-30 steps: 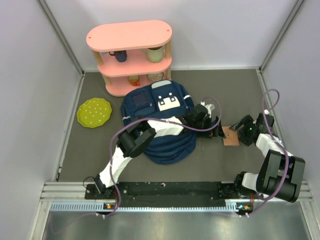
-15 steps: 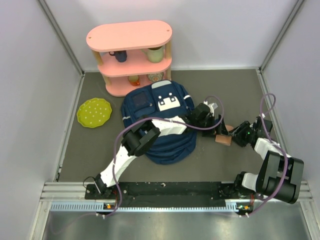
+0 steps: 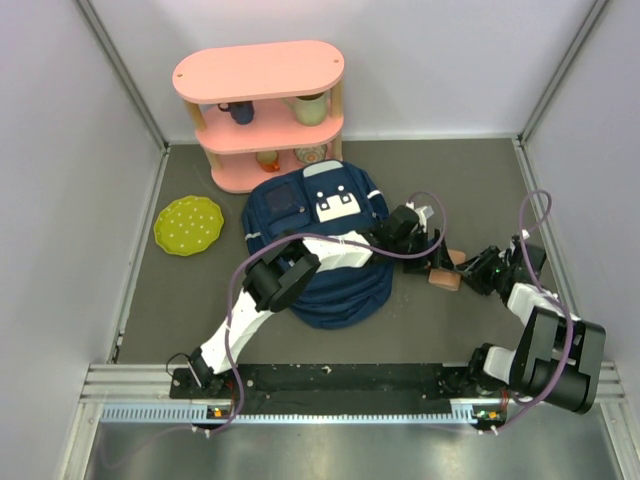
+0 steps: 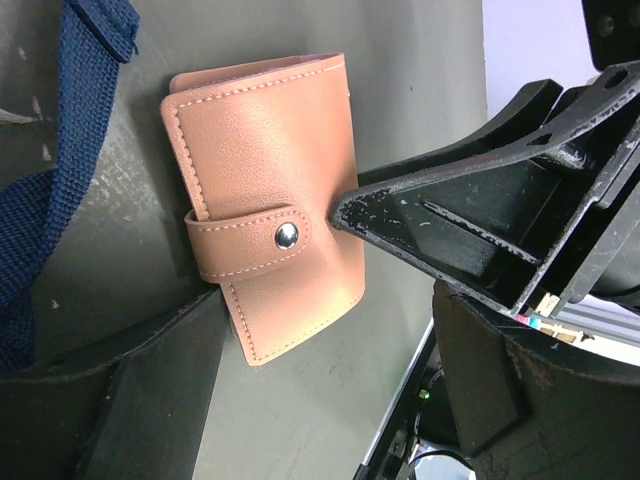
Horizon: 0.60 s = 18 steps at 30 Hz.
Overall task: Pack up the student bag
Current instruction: Pick up the personal item from the center of the board.
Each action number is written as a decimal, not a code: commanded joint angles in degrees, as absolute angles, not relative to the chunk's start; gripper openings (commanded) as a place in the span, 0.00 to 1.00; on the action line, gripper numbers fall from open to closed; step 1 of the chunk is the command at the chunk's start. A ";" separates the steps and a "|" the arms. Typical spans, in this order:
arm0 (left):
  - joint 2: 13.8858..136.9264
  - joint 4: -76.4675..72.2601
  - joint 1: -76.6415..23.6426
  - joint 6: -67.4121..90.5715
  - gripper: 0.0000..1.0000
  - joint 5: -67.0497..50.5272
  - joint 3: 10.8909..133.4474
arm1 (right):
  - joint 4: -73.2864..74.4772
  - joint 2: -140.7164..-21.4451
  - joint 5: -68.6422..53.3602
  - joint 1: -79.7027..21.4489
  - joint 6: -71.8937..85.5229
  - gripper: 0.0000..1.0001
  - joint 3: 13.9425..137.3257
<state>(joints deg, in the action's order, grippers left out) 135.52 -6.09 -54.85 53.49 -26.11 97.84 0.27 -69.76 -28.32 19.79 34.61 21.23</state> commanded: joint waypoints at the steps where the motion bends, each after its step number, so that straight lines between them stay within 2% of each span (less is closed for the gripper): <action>1: 137.20 -3.61 -55.37 52.56 0.86 -25.14 98.97 | -0.18 -67.41 -33.31 19.42 34.72 0.33 20.21; 5: 136.85 -2.64 -55.20 51.86 0.85 -24.70 99.05 | 3.24 -66.80 -30.94 19.51 33.14 0.30 20.83; 8: 136.58 -2.20 -55.02 51.42 0.84 -24.43 98.88 | 3.78 -66.45 -30.59 19.42 32.96 0.16 21.09; 9: 136.23 -2.11 -55.02 51.24 0.83 -24.35 98.88 | 3.95 -66.27 -30.59 19.42 32.96 0.05 21.18; 11: 135.71 -1.93 -54.93 50.63 0.84 -23.91 98.61 | 4.39 -66.01 -30.32 19.42 32.87 0.00 21.62; 18: 130.10 -1.06 -54.41 48.08 0.86 -21.81 96.86 | 10.45 -60.66 -25.32 19.42 33.31 0.00 24.43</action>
<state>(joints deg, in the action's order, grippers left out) 135.24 -4.21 -54.54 52.01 -25.45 98.24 5.63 -65.41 -27.05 19.75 33.45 21.43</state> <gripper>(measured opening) 0.839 0.020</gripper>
